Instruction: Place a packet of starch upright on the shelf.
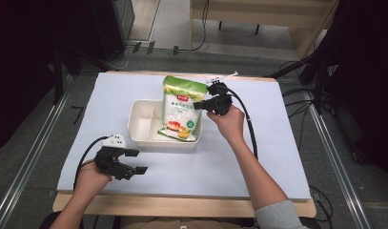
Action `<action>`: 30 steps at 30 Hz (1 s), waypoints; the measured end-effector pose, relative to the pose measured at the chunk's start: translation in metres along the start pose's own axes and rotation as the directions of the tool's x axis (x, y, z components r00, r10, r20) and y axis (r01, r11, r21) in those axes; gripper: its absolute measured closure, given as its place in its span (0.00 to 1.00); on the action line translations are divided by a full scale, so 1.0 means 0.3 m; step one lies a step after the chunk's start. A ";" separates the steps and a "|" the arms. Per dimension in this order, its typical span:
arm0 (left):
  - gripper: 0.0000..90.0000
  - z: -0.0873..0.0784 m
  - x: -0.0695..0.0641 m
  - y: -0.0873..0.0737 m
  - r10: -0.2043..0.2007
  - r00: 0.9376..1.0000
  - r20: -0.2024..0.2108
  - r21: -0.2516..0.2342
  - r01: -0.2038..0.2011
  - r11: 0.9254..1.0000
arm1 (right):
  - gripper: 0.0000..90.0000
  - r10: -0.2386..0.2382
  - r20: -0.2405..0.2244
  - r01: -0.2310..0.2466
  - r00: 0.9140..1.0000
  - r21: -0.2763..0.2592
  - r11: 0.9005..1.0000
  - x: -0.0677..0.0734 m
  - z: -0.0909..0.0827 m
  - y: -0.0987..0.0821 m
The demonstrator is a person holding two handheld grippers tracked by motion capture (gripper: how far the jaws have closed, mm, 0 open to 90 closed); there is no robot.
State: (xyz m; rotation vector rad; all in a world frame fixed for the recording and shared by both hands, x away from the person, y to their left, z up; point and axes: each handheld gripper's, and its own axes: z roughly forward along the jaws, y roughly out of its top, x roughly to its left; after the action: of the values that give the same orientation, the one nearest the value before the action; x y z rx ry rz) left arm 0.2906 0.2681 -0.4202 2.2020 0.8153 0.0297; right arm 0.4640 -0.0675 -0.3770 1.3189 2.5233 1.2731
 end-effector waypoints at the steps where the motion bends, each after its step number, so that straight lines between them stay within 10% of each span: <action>1: 0.26 0.000 0.000 0.000 0.001 1.000 -0.001 0.001 -0.001 1.000 | 0.84 -0.005 0.001 0.005 1.000 0.001 1.000 0.000 0.000 0.000; 5: 0.26 -0.001 0.002 0.000 0.000 1.000 -0.004 0.004 0.000 1.000 | 0.55 -0.009 -0.040 0.008 0.999 -0.019 1.000 -0.005 -0.006 -0.002; 30: 0.26 -0.005 0.004 -0.002 -0.003 1.000 -0.012 0.007 0.003 1.000 | 0.48 -0.079 -0.029 0.078 0.996 -0.017 0.997 0.000 -0.153 -0.115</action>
State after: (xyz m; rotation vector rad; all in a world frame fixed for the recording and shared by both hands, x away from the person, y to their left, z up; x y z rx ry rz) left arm 0.2909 0.2701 -0.4199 2.2087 0.8261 0.0388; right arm 0.4241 -0.1082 -0.3695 1.1939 2.5515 1.3035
